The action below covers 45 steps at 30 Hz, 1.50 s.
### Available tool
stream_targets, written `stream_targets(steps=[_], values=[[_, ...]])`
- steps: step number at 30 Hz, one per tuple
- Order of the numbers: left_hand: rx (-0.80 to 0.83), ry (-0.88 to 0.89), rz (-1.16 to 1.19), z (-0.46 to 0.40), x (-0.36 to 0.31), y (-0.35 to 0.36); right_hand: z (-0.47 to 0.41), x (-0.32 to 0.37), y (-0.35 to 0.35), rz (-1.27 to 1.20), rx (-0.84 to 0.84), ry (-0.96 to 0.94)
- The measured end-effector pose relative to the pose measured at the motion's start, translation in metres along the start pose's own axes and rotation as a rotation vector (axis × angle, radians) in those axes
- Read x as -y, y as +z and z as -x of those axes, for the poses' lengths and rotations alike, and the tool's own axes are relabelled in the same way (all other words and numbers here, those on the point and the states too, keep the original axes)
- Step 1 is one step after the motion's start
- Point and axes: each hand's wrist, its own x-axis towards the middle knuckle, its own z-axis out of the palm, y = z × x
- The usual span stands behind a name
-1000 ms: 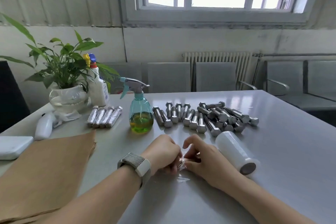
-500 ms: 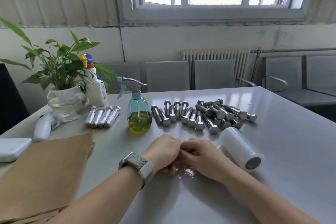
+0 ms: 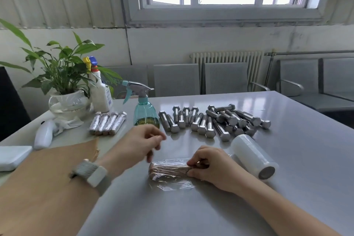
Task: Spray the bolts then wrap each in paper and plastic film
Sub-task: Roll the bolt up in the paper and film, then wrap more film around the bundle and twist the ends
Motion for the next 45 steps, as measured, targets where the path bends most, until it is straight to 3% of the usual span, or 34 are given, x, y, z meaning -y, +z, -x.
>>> stream_targets(steps=[3, 7, 13, 15, 19, 23, 27, 30, 36, 40, 41, 43, 45], values=[[0.071, -0.027, -0.291, 0.013, 0.025, -0.027, 0.001, 0.0, -0.001, 0.013, 0.016, 0.013], [0.222, -0.006, -0.431, 0.023, 0.046, -0.024, 0.002, 0.004, -0.002, 0.035, 0.019, 0.006], [0.061, 0.159, -0.61, 0.026, 0.052, -0.002, 0.004, 0.008, -0.002, -0.001, 0.007, 0.021], [0.055, 0.146, -0.463, 0.027, 0.048, -0.003, 0.006, 0.009, -0.003, -0.009, -0.006, 0.026], [0.009, 0.182, 0.081, 0.018, 0.021, 0.005, 0.009, 0.007, -0.007, 0.004, -0.042, 0.044], [0.009, 0.26, 0.348, 0.001, -0.006, 0.045, 0.014, 0.004, -0.009, 0.064, -0.07, 0.049], [-0.059, 0.31, 0.452, -0.013, -0.017, 0.083, 0.015, 0.005, -0.009, 0.101, -0.081, 0.03], [-0.165, 0.226, 0.55, -0.02, -0.017, 0.113, 0.016, 0.004, -0.01, 0.11, -0.084, 0.013], [-0.249, 0.248, 0.486, -0.029, -0.006, 0.129, 0.017, 0.009, -0.01, 0.168, -0.096, -0.005], [-0.214, 0.263, 0.449, -0.033, 0.0, 0.128, 0.017, 0.021, -0.019, 0.305, 0.031, 0.007], [-0.196, 0.269, 0.437, -0.031, 0.0, 0.129, 0.016, 0.024, -0.03, 0.315, 0.019, 0.032], [-0.152, 0.254, 0.445, -0.029, -0.002, 0.128, 0.013, 0.025, -0.063, 0.259, -0.175, 0.076], [-0.127, 0.213, 0.454, -0.028, -0.003, 0.126, 0.015, 0.02, -0.099, 0.354, -0.318, 0.2]])
